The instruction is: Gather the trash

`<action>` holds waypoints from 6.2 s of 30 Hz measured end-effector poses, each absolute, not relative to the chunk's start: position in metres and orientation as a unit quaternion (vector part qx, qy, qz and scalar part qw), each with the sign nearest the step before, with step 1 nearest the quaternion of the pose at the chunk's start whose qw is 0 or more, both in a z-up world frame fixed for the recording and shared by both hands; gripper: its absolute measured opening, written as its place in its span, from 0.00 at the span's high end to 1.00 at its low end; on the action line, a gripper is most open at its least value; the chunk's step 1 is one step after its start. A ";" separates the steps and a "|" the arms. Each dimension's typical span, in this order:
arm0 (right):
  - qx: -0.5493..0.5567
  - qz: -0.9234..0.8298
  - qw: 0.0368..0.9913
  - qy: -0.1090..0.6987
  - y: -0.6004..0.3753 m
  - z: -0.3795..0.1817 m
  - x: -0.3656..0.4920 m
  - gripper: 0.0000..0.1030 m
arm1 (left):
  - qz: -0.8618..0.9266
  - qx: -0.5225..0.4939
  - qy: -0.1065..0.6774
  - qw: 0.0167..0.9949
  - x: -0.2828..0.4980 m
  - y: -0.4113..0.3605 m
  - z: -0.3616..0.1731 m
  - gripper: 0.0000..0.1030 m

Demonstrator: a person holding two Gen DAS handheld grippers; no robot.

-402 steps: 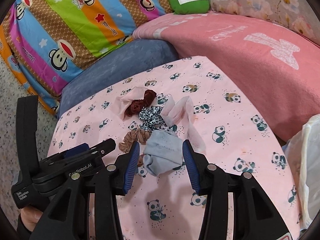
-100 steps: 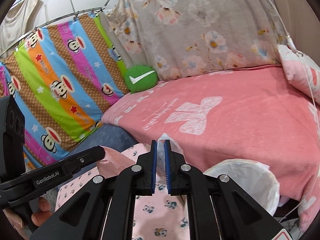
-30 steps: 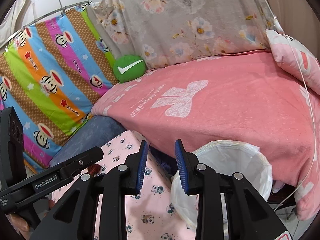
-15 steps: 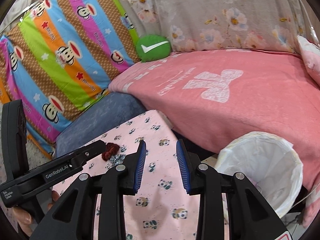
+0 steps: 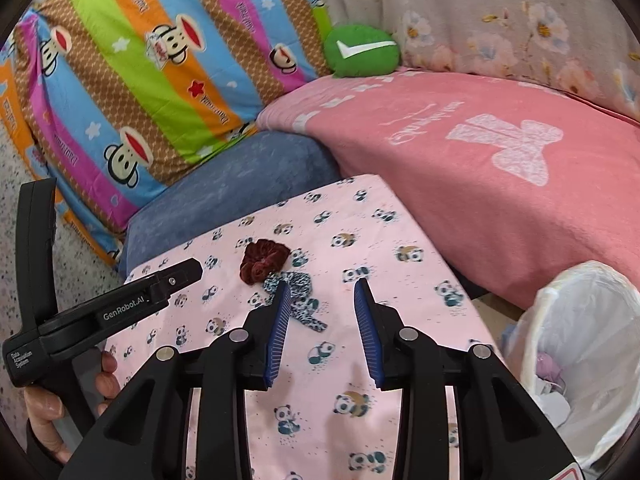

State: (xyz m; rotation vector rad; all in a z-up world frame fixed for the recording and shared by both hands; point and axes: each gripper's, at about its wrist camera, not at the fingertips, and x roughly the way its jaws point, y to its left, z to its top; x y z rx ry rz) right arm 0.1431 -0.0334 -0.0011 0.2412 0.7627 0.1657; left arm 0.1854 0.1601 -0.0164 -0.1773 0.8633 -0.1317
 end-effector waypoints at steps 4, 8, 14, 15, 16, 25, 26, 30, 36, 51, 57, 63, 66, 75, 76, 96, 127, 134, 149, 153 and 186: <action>0.108 0.088 0.911 0.389 -0.010 -0.015 0.163 0.58 | -0.038 -0.082 0.423 0.902 0.199 0.180 -0.029 0.34; 0.102 0.098 0.900 0.412 0.014 -0.036 0.189 0.58 | -0.025 -0.086 0.434 0.896 0.217 0.195 -0.042 0.33; 0.092 0.107 0.889 0.435 0.035 -0.061 0.219 0.58 | -0.021 -0.087 0.450 0.889 0.247 0.202 -0.061 0.32; 0.090 0.109 0.887 0.441 0.039 -0.067 0.224 0.58 | -0.022 -0.087 0.452 0.887 0.252 0.202 -0.065 0.32; 0.088 0.109 0.885 0.444 0.042 -0.071 0.228 0.58 | -0.023 -0.088 0.455 0.886 0.256 0.201 -0.067 0.32; 0.083 0.109 0.871 0.472 0.057 -0.111 0.262 0.58 | -0.041 -0.086 0.476 0.874 0.290 0.189 -0.096 0.33; 0.084 0.107 0.869 0.475 0.058 -0.117 0.266 0.58 | -0.043 -0.086 0.478 0.873 0.293 0.188 -0.098 0.33; 0.089 0.107 0.865 0.482 0.058 -0.129 0.270 0.58 | -0.053 -0.092 0.485 0.868 0.301 0.184 -0.108 0.37; 0.081 0.118 0.867 0.478 0.058 -0.138 0.273 0.64 | -0.073 -0.098 0.500 0.857 0.302 0.181 -0.118 0.71; 0.102 0.121 0.870 0.467 0.047 -0.120 0.240 0.90 | -0.085 -0.108 0.500 0.855 0.267 0.171 -0.101 0.88; 0.112 0.115 0.883 0.441 0.033 -0.097 0.220 0.90 | -0.095 -0.107 0.483 0.864 0.246 0.157 -0.074 0.89; 0.123 0.105 0.899 0.407 0.011 -0.063 0.192 0.90 | -0.109 -0.094 0.454 0.879 0.222 0.136 -0.038 0.89; 0.128 0.100 0.908 0.386 -0.002 -0.043 0.177 0.90 | -0.120 -0.086 0.437 0.887 0.210 0.124 -0.019 0.89; 0.141 0.079 0.931 0.327 -0.044 0.010 0.126 0.90 | -0.162 -0.059 0.388 0.905 0.169 0.079 0.033 0.89; 0.143 0.075 0.934 0.319 -0.051 0.016 0.119 0.90 | -0.166 -0.057 0.384 0.907 0.165 0.075 0.037 0.89; 0.190 -0.010 0.949 0.250 -0.166 0.065 0.039 0.90 | -0.262 0.011 0.342 0.902 0.108 -0.034 0.074 0.89; 0.254 -0.090 0.934 0.237 -0.271 0.040 -0.012 0.90 | -0.336 0.086 0.359 0.866 0.072 -0.143 0.058 0.88; 0.264 -0.101 0.928 0.244 -0.283 0.029 -0.013 0.90 | -0.347 0.093 0.362 0.860 0.074 -0.155 0.050 0.87; 0.270 -0.112 0.920 0.262 -0.293 0.012 -0.001 0.84 | -0.331 0.070 0.371 0.865 0.088 -0.153 0.038 0.54; 0.270 -0.113 0.919 0.265 -0.292 0.008 0.003 0.83 | -0.325 0.069 0.371 0.867 0.092 -0.147 0.037 0.50; 0.150 -0.142 0.922 0.327 -0.242 0.014 -0.008 0.41 | -0.230 0.078 0.341 0.908 0.079 -0.083 0.018 0.09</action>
